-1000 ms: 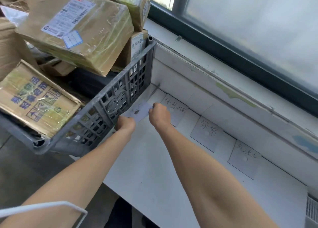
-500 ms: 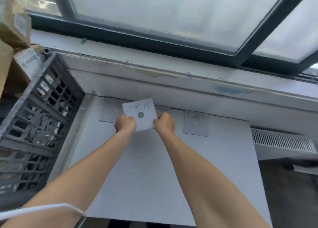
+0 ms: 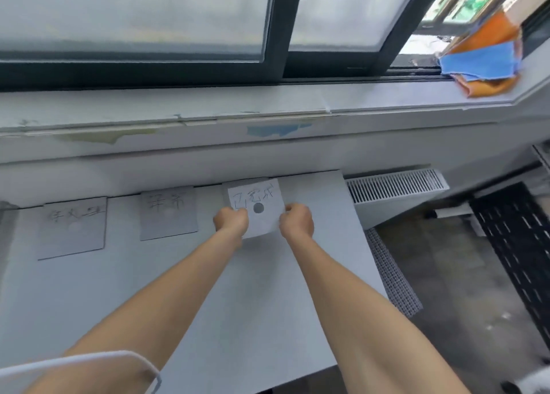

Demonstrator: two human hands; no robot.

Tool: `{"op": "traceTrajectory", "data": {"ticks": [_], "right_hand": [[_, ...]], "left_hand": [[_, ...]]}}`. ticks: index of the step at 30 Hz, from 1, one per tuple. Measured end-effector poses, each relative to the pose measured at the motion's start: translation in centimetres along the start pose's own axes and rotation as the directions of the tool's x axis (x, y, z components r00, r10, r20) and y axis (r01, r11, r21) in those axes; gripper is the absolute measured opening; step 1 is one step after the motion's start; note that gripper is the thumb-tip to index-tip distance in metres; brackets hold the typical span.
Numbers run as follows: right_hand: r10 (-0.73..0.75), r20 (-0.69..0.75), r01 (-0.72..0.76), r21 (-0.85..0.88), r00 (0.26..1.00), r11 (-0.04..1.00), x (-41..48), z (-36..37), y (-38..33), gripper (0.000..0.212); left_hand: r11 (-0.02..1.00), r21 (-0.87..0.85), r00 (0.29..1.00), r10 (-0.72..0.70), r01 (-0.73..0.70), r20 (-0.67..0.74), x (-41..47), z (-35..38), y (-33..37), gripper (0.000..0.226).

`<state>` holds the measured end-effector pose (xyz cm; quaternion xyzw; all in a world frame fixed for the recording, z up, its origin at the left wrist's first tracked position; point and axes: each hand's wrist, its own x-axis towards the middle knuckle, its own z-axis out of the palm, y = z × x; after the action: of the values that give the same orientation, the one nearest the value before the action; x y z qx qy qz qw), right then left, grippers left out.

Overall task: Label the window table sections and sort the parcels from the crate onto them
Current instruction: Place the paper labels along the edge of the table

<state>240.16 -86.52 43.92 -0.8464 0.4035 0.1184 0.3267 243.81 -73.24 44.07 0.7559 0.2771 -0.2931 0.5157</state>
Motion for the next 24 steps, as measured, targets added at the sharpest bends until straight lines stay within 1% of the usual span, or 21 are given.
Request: {"op": "traceTrajectory", "data": {"ticks": [1,3,8,11,15,19,21,24], "right_hand": [[0.017,-0.008,-0.017,0.002,1.000,1.000,1.1,-0.6,0.9,0.027],[0.052,-0.029,-0.052,0.007,0.998,0.999,2.9,-1.7,2.4,0.026],[0.112,-0.068,-0.110,0.033,0.991,0.993,7.4,-3.8,5.2,0.035],[0.112,-0.079,-0.113,0.001,0.990,0.994,9.8,-4.5,6.1,0.037],[0.133,-0.082,-0.135,-0.023,0.988,0.991,12.5,-5.2,6.9,0.038],[0.145,-0.073,-0.148,-0.046,0.987,0.988,14.2,-5.4,7.8,0.035],[0.122,-0.073,-0.126,-0.049,0.990,0.991,14.6,-5.5,8.0,0.038],[0.073,-0.107,-0.081,-0.072,0.992,0.994,14.8,-5.4,8.1,0.041]], "left_hand": [[1.000,0.000,1.000,-0.005,0.005,0.016,0.2,1.3,0.4,0.028],[1.000,-0.011,0.999,-0.013,0.013,0.039,0.4,3.8,1.4,0.029],[1.000,0.002,0.995,-0.018,0.018,0.100,1.2,9.9,3.7,0.047],[1.000,0.014,0.991,-0.024,0.022,0.135,2.2,12.6,4.7,0.048],[0.999,0.045,0.982,-0.023,0.015,0.186,3.6,14.9,5.5,0.050],[1.000,0.021,0.973,-0.027,0.023,0.227,4.1,16.1,5.8,0.054],[0.999,0.022,0.970,-0.034,0.030,0.240,4.3,16.5,5.8,0.057],[0.999,-0.025,0.970,-0.031,0.038,0.241,4.6,17.1,5.8,0.056]]}}
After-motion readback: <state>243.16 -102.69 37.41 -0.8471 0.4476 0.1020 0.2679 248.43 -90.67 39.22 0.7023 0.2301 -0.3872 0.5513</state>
